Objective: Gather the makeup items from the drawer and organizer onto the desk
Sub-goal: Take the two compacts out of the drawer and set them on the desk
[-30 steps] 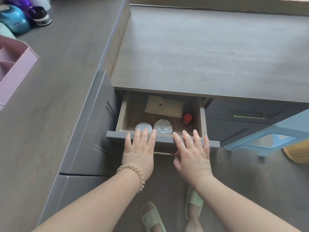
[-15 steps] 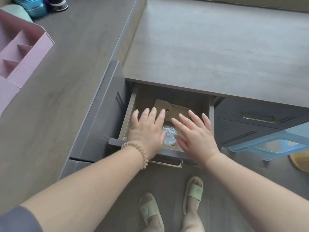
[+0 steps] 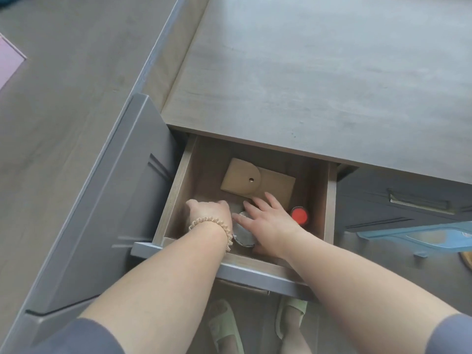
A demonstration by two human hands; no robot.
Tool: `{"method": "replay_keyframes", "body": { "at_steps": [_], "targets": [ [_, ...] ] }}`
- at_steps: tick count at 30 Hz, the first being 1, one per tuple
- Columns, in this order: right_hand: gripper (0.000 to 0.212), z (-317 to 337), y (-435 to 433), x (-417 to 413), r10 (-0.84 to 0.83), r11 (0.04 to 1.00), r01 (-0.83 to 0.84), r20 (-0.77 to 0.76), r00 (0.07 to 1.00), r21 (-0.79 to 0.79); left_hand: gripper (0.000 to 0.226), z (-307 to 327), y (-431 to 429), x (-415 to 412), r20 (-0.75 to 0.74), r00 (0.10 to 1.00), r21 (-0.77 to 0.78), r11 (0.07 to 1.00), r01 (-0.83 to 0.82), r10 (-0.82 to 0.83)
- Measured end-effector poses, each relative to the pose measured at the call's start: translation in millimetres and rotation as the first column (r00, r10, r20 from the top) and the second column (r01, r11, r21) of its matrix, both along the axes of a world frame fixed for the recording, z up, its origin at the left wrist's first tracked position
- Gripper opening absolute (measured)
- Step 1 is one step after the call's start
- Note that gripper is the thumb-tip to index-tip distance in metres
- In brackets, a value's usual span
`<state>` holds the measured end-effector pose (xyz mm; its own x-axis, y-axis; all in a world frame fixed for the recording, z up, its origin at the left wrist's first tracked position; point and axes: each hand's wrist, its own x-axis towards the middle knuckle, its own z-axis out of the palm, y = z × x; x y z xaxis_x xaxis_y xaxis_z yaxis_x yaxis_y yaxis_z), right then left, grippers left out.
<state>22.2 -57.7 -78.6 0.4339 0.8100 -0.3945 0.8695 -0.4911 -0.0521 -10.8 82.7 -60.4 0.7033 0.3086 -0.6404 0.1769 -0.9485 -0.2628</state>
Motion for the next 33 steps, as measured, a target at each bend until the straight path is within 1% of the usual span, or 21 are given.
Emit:
{"method": "replay_keyframes", "body": {
  "at_steps": [5, 7, 9, 11, 13, 15, 17, 21, 25, 28, 30, 33],
  "targets": [
    [0.081, -13, -1, -1, -0.042, 0.997, 0.047, -0.074, 0.996, 0.065, 0.044, -17, 1, -1, 0.006, 0.998, -0.002, 0.998, -0.064, 0.064],
    [0.082, -14, -3, -1, -0.069, 0.993, 0.079, -0.109, 0.992, 0.089, 0.042, -18, 3, -1, 0.018, 0.995, -0.028, 0.994, -0.101, 0.102],
    [0.081, -12, -3, 0, -0.095, 0.989, 0.107, -0.112, 0.989, 0.103, 0.043, -16, 3, -2, 0.038, 0.989, -0.067, 0.988, -0.140, 0.142],
    [0.080, -6, -4, 1, -0.132, 0.980, 0.140, -0.064, 0.989, 0.139, 0.053, -9, 0, -2, 0.103, 0.981, -0.105, 0.982, -0.156, 0.167],
    [0.082, 6, -5, 4, -0.216, 0.958, 0.219, -0.037, 0.976, 0.185, 0.063, 3, -3, -4, 0.212, 0.958, -0.156, 0.974, -0.162, 0.193],
    [0.081, 23, -11, 7, -0.308, 0.920, 0.305, -0.027, 0.951, 0.247, 0.067, 20, -7, -6, 0.307, 0.913, -0.235, 0.951, -0.199, 0.267],
    [0.080, 40, -20, 9, -0.355, 0.881, 0.335, -0.003, 0.935, 0.335, 0.069, 40, -10, -7, 0.379, 0.865, -0.319, 0.924, -0.211, 0.329],
    [0.083, 79, -52, 13, -0.429, 0.782, 0.344, 0.050, 0.902, 0.520, 0.071, 81, -21, -2, 0.548, 0.773, -0.432, 0.899, -0.066, 0.320],
    [0.083, 125, -97, 20, -0.569, 0.643, 0.391, 0.070, 0.819, 0.659, 0.079, 122, -53, 20, 0.627, 0.721, -0.516, 0.850, 0.100, 0.296],
    [0.081, 156, -140, 29, -0.671, 0.544, 0.451, 0.044, 0.740, 0.707, 0.082, 150, -94, 42, 0.680, 0.686, -0.538, 0.812, 0.226, 0.259],
    [0.081, 170, -167, 39, -0.715, 0.496, 0.491, 0.016, 0.699, 0.716, 0.084, 163, -123, 56, 0.703, 0.671, -0.543, 0.788, 0.291, 0.237],
    [0.082, 179, -210, 59, -0.752, 0.440, 0.541, -0.035, 0.658, 0.717, 0.086, 174, -169, 81, 0.719, 0.656, -0.551, 0.762, 0.339, 0.228]
  ]
}}
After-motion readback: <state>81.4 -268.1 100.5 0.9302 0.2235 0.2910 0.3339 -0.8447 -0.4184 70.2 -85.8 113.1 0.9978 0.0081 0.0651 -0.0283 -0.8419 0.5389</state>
